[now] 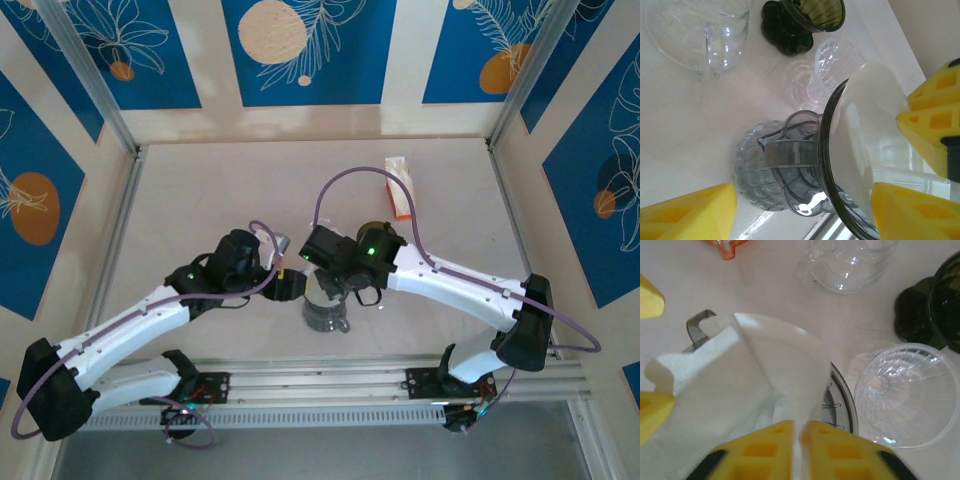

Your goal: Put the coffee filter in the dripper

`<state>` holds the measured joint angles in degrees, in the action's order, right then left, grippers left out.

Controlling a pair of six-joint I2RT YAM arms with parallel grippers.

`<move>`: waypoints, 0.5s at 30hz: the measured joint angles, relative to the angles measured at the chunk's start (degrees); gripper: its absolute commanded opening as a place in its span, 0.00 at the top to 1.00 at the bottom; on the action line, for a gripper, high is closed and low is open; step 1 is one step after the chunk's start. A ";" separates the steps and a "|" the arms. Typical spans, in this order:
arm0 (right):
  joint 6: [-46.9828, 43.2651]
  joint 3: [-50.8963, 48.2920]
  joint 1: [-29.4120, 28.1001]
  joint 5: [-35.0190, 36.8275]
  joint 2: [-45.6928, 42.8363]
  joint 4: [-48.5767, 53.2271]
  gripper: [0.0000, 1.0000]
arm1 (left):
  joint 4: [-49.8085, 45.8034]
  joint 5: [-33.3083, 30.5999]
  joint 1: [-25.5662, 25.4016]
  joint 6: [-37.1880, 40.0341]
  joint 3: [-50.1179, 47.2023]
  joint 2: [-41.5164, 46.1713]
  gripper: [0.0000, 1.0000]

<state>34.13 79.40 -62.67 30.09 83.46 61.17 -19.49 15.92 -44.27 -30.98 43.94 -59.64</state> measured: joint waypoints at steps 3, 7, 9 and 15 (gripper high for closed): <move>0.35 -0.02 0.00 0.92 -0.61 -0.37 0.45 | -0.20 -0.15 0.00 -0.02 -0.26 0.00 0.28; 1.38 -0.31 0.24 1.18 -1.99 -0.39 0.42 | -0.28 -0.15 0.00 -0.13 -0.31 0.00 0.28; 1.99 -1.01 0.79 0.85 -2.60 -0.28 0.43 | -0.28 -0.15 -0.02 -0.13 -0.31 0.00 0.28; 4.15 -4.81 2.56 0.52 -4.63 0.52 0.43 | -0.24 -0.13 0.00 -0.17 -0.35 0.00 0.29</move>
<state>38.28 74.59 -60.12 30.61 78.83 61.69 -19.73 15.79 -44.27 -31.16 43.59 -59.64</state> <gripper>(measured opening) 0.575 0.717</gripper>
